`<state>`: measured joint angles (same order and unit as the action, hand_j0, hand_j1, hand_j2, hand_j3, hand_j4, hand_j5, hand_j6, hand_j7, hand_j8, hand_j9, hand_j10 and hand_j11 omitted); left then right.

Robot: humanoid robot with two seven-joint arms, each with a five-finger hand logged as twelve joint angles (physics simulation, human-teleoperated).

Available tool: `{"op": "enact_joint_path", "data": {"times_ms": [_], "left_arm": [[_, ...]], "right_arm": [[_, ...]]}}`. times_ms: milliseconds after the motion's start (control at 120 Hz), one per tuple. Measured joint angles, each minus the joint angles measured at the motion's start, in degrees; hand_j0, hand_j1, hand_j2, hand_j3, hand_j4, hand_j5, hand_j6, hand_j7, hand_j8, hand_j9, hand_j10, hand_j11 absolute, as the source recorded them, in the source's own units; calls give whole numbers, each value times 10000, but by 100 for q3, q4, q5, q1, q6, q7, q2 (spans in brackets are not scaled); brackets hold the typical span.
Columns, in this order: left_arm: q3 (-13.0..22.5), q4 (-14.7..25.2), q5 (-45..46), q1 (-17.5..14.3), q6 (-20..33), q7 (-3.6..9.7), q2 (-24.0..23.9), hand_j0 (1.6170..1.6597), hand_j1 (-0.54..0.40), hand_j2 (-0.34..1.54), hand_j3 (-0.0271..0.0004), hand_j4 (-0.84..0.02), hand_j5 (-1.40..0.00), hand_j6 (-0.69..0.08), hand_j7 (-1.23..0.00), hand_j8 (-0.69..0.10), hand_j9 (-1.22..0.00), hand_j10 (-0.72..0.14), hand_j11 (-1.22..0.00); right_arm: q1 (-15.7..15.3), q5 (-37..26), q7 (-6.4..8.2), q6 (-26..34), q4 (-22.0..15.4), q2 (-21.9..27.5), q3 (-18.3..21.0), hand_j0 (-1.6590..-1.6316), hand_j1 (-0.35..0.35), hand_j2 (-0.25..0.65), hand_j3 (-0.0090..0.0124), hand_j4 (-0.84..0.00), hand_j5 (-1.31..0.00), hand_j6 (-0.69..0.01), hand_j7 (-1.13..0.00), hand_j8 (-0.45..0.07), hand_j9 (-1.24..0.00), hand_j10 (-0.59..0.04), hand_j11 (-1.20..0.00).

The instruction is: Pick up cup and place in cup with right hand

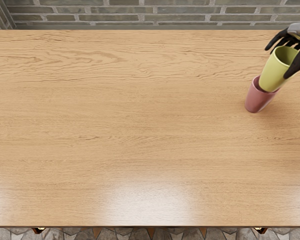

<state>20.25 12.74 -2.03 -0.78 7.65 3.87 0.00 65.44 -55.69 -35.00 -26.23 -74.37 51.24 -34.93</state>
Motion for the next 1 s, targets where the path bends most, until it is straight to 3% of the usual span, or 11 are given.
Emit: {"op": "enact_joint_path", "data": {"times_ms": [425, 558, 1000], "left_arm": [[0, 0, 0, -1, 0, 0, 0, 16581, 3490, 0, 0, -1, -1, -2, -1, -1, 0, 0, 0], [2, 0, 0, 3, 0, 0, 0, 16581, 3490, 0, 0, -2, -1, -2, -1, -2, 0, -1, 0], [0, 0, 0, 5, 0, 0, 0, 16581, 3490, 0, 0, -1, -1, -1, -1, -1, 0, 0, 0]], "right_arm": [[70, -264, 0, -1, 525, -388, 8, -16564, 606, -254, 4, -4115, -5386, -4032, -5359, -3077, -5399, -3692, -5382], [163, -285, 0, 1, 638, -530, 31, -16564, 611, -286, -4, -4086, -5385, -4031, -5342, -3068, -5398, -3697, -5370], [156, -291, 0, 3, 704, -602, 102, -16564, 582, -286, -1, -4063, -5277, -4090, -5270, -3137, -5319, -3766, -5277]]}}
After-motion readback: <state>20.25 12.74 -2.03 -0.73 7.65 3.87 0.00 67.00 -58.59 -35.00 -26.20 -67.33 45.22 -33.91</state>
